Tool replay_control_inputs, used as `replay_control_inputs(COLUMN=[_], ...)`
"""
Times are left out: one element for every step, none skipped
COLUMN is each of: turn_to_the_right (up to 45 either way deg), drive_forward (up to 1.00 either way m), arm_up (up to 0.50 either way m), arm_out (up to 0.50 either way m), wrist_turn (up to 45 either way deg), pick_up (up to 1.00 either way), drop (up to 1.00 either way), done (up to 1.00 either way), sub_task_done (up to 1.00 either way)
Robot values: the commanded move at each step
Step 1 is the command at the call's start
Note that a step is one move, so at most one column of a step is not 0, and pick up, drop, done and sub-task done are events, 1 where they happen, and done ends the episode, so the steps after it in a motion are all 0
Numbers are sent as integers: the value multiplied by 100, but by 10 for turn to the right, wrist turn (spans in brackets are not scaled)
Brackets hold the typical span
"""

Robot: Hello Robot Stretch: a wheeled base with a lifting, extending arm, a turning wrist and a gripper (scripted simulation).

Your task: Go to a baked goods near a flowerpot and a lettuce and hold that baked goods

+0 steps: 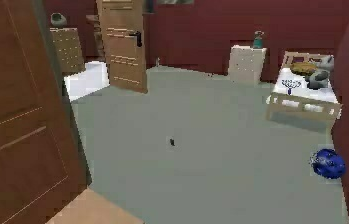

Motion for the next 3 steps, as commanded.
replay_control_inputs(turn_to_the_right=[-450,-30,0], drive_forward=[0,0,15], arm_up=[0,0,0], arm_out=[0,0,0], wrist_turn=[0,0,0], pick_up=[0,0,0], drop=[0,0,0], done=[0,0,0], sub_task_done=[0,0,0])
